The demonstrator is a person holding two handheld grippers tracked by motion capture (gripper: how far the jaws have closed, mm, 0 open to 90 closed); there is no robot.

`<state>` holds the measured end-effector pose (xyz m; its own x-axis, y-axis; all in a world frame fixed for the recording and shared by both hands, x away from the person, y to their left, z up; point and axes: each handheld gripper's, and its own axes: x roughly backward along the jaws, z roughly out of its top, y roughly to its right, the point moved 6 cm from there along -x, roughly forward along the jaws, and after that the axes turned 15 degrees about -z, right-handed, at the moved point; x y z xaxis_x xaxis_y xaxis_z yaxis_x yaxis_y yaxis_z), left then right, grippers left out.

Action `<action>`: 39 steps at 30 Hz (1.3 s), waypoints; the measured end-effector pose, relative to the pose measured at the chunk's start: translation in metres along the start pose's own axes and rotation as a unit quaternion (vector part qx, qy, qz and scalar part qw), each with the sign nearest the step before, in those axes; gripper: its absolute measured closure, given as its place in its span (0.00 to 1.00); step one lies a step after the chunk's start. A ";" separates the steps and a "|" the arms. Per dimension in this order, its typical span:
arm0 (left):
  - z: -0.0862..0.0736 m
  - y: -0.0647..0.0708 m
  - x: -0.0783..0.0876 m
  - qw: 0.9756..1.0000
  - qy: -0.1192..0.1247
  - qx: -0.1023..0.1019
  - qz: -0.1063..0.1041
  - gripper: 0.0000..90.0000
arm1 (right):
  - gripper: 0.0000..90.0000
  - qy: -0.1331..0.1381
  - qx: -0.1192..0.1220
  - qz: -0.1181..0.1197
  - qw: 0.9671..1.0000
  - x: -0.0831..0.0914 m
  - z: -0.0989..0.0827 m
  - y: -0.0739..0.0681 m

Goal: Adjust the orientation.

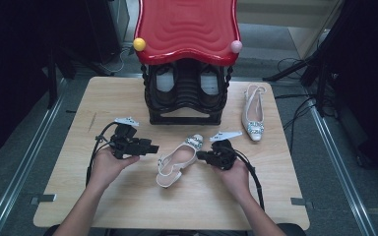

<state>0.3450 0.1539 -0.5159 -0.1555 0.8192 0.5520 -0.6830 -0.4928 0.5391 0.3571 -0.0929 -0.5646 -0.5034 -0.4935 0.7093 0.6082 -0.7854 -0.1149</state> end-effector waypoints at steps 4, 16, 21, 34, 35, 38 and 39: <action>-0.004 -0.001 0.003 1.000 0.001 0.004 0.003 0.53 | 1.00 -0.001 -0.001 0.002 1.000 -0.003 0.003 0.002; -0.018 -0.001 0.019 0.999 0.025 0.019 0.006 0.53 | 1.00 -0.001 -0.002 0.010 1.000 -0.015 0.015 0.004; -0.023 -0.004 0.026 0.999 0.031 0.024 0.021 0.53 | 1.00 -0.002 -0.008 0.014 1.000 -0.021 0.021 0.004; -0.023 -0.010 0.034 0.998 0.052 0.029 0.016 0.50 | 0.89 -0.002 0.004 -0.001 1.000 -0.021 0.025 0.008; -0.023 -0.011 0.034 0.998 0.052 0.029 0.018 0.50 | 0.88 0.000 0.004 -0.003 1.000 -0.020 0.025 0.009; -0.023 -0.013 0.034 0.998 0.049 0.027 0.017 0.49 | 0.83 0.004 0.004 -0.006 1.000 -0.015 0.024 0.012; -0.022 -0.014 0.033 0.998 0.049 0.026 0.018 0.49 | 0.81 0.005 0.004 -0.007 1.000 -0.014 0.023 0.014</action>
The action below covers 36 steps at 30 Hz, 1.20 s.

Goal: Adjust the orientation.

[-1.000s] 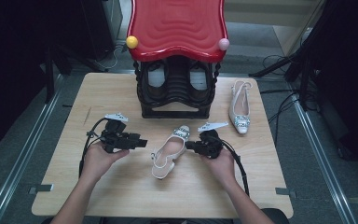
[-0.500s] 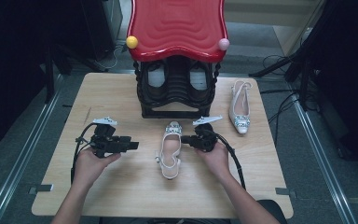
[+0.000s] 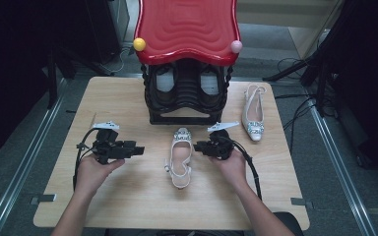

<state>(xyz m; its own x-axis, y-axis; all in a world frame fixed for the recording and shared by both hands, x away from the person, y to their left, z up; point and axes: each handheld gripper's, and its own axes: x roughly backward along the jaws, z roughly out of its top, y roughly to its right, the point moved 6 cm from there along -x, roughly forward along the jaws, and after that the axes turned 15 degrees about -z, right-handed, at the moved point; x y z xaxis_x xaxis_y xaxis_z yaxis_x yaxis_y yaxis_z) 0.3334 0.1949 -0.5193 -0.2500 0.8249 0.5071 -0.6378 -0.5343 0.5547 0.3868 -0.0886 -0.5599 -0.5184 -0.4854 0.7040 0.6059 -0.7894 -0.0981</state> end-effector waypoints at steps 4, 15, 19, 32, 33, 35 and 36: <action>0.003 -0.003 -0.001 1.000 0.005 -0.002 -0.006 0.49 | 0.76 0.003 -0.016 -0.006 1.000 0.008 -0.003 0.011; 0.005 -0.006 -0.004 1.000 -0.002 -0.009 0.004 0.49 | 0.75 0.026 -0.036 -0.028 0.999 0.026 -0.005 0.032; 0.006 -0.008 -0.001 1.000 0.006 -0.007 0.006 0.49 | 0.75 0.034 -0.043 -0.042 0.998 0.032 -0.003 0.045; 0.004 -0.012 -0.002 1.000 0.002 -0.004 0.013 0.49 | 0.81 0.041 -0.078 -0.068 0.994 0.042 -0.003 0.078; 0.004 -0.012 -0.002 1.000 0.000 -0.004 0.012 0.48 | 0.83 0.040 -0.083 -0.066 0.994 0.042 -0.003 0.079; 0.003 -0.012 -0.002 1.000 -0.002 -0.003 0.011 0.48 | 0.88 0.043 -0.087 -0.066 0.993 0.044 -0.002 0.082; 0.002 -0.012 -0.002 1.000 -0.001 -0.002 0.013 0.48 | 0.91 0.047 -0.091 -0.068 0.992 0.044 -0.001 0.084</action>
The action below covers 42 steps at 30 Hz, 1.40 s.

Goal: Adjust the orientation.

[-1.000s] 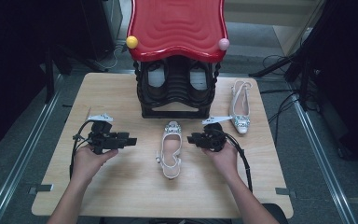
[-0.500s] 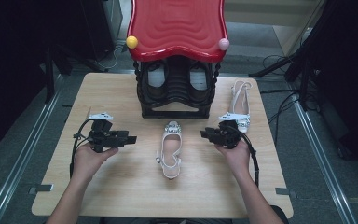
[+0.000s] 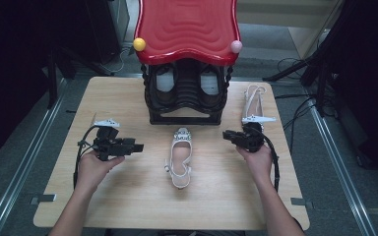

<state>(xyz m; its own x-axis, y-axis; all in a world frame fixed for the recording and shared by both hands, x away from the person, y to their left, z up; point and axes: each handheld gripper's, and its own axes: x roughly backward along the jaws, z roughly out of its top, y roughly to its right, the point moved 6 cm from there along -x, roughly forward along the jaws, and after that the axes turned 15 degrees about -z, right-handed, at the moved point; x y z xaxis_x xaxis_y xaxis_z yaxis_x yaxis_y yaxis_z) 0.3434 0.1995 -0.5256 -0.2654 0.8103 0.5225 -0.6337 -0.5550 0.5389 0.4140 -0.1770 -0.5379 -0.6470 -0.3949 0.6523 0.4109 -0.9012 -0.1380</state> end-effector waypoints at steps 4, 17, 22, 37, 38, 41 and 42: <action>-0.002 -0.001 0.002 1.000 -0.003 0.000 0.001 0.48 | 0.98 0.007 -0.012 -0.006 1.000 -0.001 0.004 0.009; -0.007 -0.003 0.005 1.000 0.001 0.006 0.007 0.47 | 1.00 0.013 -0.051 -0.066 0.996 -0.017 0.009 0.053; -0.010 -0.006 0.010 1.000 0.006 0.010 0.011 0.47 | 1.00 0.000 -0.059 -0.083 0.995 -0.029 0.006 0.064; -0.010 -0.005 0.015 1.000 0.012 0.008 0.012 0.47 | 1.00 -0.023 -0.065 -0.095 0.993 -0.037 0.003 0.071; -0.010 -0.005 0.016 1.000 0.012 0.007 0.012 0.47 | 1.00 -0.023 -0.066 -0.095 0.993 -0.037 0.003 0.071; -0.010 -0.007 0.017 1.000 0.016 0.013 0.014 0.46 | 1.00 -0.025 -0.068 -0.096 0.993 -0.037 0.003 0.071; -0.010 -0.007 0.018 1.000 0.015 0.012 0.013 0.46 | 1.00 -0.025 -0.068 -0.096 0.993 -0.037 0.003 0.071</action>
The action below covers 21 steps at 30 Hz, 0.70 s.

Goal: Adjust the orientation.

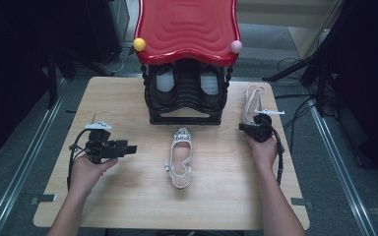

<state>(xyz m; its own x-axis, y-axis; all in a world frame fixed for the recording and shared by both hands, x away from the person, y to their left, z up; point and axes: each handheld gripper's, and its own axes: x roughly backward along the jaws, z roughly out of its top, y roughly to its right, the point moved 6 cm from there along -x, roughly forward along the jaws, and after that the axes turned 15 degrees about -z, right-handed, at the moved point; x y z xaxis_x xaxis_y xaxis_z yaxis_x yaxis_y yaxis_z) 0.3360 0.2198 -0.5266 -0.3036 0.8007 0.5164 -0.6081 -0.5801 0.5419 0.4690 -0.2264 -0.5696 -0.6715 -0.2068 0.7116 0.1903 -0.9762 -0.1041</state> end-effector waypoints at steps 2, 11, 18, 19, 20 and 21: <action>0.001 -0.001 0.001 1.000 0.002 0.002 0.001 0.46 | 1.00 0.001 0.002 -0.002 1.000 0.000 0.000 0.001; 0.003 -0.004 -0.003 1.000 -0.002 0.001 0.001 0.46 | 1.00 -0.001 -0.012 -0.011 1.000 0.005 -0.002 0.012; 0.007 -0.005 -0.006 1.000 -0.001 0.002 -0.003 0.46 | 1.00 -0.003 -0.040 -0.012 0.999 0.011 -0.006 0.030; 0.007 -0.005 -0.006 1.000 -0.003 0.001 -0.003 0.46 | 1.00 -0.003 -0.041 -0.013 0.999 0.012 -0.006 0.031; 0.008 -0.006 -0.007 1.000 -0.004 0.001 -0.004 0.46 | 1.00 -0.003 -0.042 -0.013 0.999 0.012 -0.007 0.032; 0.008 -0.006 -0.008 1.000 -0.005 0.002 -0.005 0.46 | 1.00 -0.003 -0.044 -0.015 0.999 0.013 -0.007 0.033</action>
<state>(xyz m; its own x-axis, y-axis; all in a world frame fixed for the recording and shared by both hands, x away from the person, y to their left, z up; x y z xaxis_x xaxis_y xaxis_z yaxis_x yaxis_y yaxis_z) 0.3474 0.2157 -0.5286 -0.2902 0.8047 0.5180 -0.6087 -0.5729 0.5489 0.4616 -0.2621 -0.5687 -0.6712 -0.1766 0.7199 0.1065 -0.9841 -0.1421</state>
